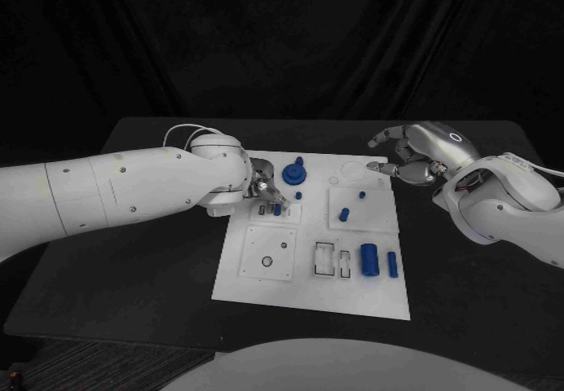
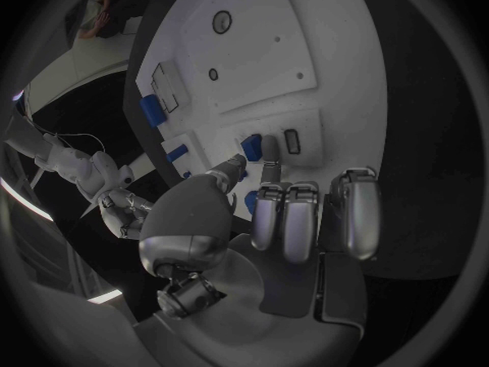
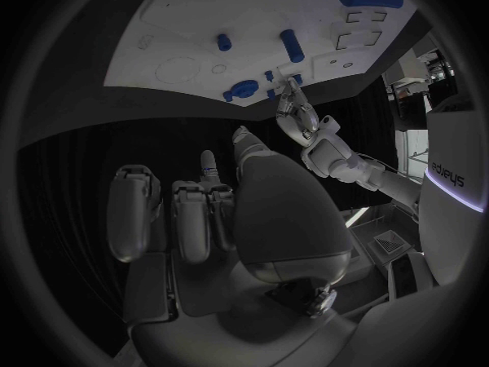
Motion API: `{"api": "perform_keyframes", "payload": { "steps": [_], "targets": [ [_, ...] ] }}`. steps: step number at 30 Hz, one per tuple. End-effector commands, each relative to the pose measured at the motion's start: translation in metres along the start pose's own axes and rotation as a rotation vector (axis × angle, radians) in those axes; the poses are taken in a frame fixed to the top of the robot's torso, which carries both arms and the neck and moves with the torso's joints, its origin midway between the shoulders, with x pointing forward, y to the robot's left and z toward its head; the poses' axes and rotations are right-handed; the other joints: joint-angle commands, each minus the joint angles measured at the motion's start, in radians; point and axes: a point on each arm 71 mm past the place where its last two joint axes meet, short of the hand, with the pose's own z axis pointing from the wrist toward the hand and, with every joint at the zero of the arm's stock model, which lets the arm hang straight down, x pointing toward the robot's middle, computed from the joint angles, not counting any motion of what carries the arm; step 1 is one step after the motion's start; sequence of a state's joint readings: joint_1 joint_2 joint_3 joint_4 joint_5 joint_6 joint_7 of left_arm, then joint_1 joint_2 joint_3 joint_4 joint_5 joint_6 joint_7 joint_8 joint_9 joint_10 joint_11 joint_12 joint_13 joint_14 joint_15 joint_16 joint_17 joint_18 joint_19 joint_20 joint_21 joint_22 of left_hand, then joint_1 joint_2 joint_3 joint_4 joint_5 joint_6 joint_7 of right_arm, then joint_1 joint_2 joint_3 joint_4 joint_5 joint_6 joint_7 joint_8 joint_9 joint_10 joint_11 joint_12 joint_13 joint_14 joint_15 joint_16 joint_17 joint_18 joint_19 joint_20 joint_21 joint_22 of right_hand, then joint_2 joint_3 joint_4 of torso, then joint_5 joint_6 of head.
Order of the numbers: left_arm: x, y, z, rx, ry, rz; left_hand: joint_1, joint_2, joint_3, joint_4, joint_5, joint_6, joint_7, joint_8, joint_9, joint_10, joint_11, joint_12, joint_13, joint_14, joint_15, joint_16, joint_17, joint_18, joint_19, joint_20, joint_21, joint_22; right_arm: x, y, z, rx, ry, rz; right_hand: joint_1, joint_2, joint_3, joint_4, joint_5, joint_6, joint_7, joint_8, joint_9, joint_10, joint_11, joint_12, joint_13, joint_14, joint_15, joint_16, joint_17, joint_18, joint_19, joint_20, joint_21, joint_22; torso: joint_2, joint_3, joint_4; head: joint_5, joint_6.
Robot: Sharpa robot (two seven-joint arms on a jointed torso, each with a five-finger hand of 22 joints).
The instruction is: Assemble the parts on the task board
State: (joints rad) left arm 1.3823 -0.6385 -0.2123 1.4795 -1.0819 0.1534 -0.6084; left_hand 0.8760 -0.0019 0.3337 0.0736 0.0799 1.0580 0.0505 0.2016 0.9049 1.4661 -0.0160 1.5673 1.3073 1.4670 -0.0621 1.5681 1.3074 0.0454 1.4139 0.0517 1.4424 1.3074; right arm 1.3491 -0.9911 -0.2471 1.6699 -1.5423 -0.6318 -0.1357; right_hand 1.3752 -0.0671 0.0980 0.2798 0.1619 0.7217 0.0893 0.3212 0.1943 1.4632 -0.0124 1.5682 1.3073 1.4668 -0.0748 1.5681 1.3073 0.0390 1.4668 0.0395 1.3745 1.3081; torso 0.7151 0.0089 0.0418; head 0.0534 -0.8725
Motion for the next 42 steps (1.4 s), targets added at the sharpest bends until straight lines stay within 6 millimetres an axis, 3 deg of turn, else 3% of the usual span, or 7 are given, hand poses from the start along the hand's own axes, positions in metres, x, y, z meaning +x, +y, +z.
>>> {"api": "perform_keyframes", "payload": {
  "steps": [1,11,18,28,33,37,42],
  "targets": [
    [0.003,-0.001,0.001,0.014,0.008,-0.003,-0.005,0.005,-0.018,0.004,-0.008,0.001,0.001,0.006,0.022,0.105,0.003,0.003,0.263,0.104,0.006,0.003,0.263,0.004,0.002,0.006,-0.004,0.131,0.001,-0.001,-0.001,0.013,0.002,-0.001,0.004,0.004,-0.006,0.001,0.003,0.006,-0.001,0.002,-0.001,0.108,0.007,0.003,0.263,0.103,0.008,-0.002,0.259,0.008,0.016,0.005,-0.005,0.2,0.0,0.0,0.0005,0.0,0.0],
    [-0.002,0.001,-0.008,0.074,-0.081,-0.065,0.0,0.004,-0.116,0.065,-0.02,-0.02,-0.01,0.078,0.159,0.105,-0.006,0.003,0.263,0.104,-0.001,0.003,0.263,0.0,0.019,-0.001,0.004,0.149,0.0,-0.003,-0.003,0.019,0.001,-0.002,0.004,0.003,-0.007,0.002,0.003,0.007,-0.001,0.002,-0.002,0.108,0.007,0.003,0.263,0.103,0.008,-0.002,0.259,0.008,0.015,0.005,-0.006,0.2,0.0,0.0,0.0003,-0.002,0.0],
    [-0.025,0.002,-0.022,0.14,-0.17,-0.084,0.006,-0.001,-0.193,0.126,-0.029,-0.026,-0.019,0.138,0.237,0.105,-0.014,0.003,0.263,0.104,-0.009,0.003,0.263,-0.002,0.029,-0.008,0.009,0.16,-0.001,-0.004,-0.003,0.024,0.0,-0.003,0.003,0.003,-0.008,0.002,0.003,0.007,-0.001,0.002,-0.003,0.108,0.007,0.003,0.263,0.103,0.008,-0.002,0.259,0.008,0.015,0.005,-0.007,0.2,0.0,-0.0004,-0.0001,-0.006,0.0],
    [-0.053,0.015,-0.028,0.125,-0.225,-0.084,0.063,0.012,-0.214,0.131,-0.028,-0.039,-0.022,0.162,0.27,0.105,-0.017,0.003,0.263,0.104,-0.011,0.003,0.263,-0.002,0.029,-0.01,0.008,0.162,-0.001,-0.006,-0.003,0.03,0.002,-0.007,0.003,0.004,-0.008,0.003,0.003,0.007,-0.001,0.001,-0.004,0.108,0.007,0.003,0.263,0.103,0.008,-0.001,0.259,0.008,0.015,0.005,-0.007,0.2,0.0,0.0005,-0.0006,-0.009,0.0],
    [-0.064,0.027,-0.022,0.084,-0.23,-0.085,0.087,0.021,-0.213,0.127,-0.026,-0.045,-0.022,0.168,0.28,0.105,-0.017,0.003,0.263,0.104,-0.011,0.003,0.263,-0.002,0.028,-0.01,0.006,0.163,0.0,-0.006,-0.002,0.029,0.006,-0.008,0.002,0.004,-0.008,0.003,0.003,0.007,-0.001,0.001,-0.004,0.108,0.007,0.003,0.263,0.103,0.008,-0.002,0.259,0.008,0.016,0.005,-0.006,0.2,0.0,0.0002,-0.0001,-0.009,0.0],
    [-0.07,0.033,-0.017,0.057,-0.23,-0.085,0.119,0.03,-0.213,0.121,0.003,-0.054,-0.023,0.186,0.306,0.105,-0.018,0.003,0.263,0.104,-0.011,0.003,0.263,-0.002,0.027,-0.011,0.004,0.164,0.001,-0.006,-0.001,0.027,0.008,-0.01,0.002,0.005,-0.008,0.004,0.003,0.008,-0.001,0.001,-0.005,0.108,0.007,0.003,0.263,0.103,0.008,-0.001,0.259,0.008,0.015,0.005,-0.007,0.2,0.0,0.0004,-0.0003,-0.009,0.0],
    [-0.074,0.041,-0.008,0.011,-0.21,-0.081,0.122,0.031,-0.216,0.123,0.008,-0.061,-0.022,0.187,0.312,0.105,-0.017,0.003,0.263,0.104,-0.011,0.003,0.263,-0.001,0.024,-0.011,0.001,0.162,0.002,-0.007,-0.002,0.026,0.015,-0.01,0.002,0.006,-0.008,0.004,0.004,0.008,-0.001,0.001,-0.005,0.108,0.007,0.003,0.263,0.103,0.008,-0.002,0.259,0.008,0.016,0.005,-0.006,0.2,0.0,-0.0008,0.0009,-0.009,0.0]
  ]
}}
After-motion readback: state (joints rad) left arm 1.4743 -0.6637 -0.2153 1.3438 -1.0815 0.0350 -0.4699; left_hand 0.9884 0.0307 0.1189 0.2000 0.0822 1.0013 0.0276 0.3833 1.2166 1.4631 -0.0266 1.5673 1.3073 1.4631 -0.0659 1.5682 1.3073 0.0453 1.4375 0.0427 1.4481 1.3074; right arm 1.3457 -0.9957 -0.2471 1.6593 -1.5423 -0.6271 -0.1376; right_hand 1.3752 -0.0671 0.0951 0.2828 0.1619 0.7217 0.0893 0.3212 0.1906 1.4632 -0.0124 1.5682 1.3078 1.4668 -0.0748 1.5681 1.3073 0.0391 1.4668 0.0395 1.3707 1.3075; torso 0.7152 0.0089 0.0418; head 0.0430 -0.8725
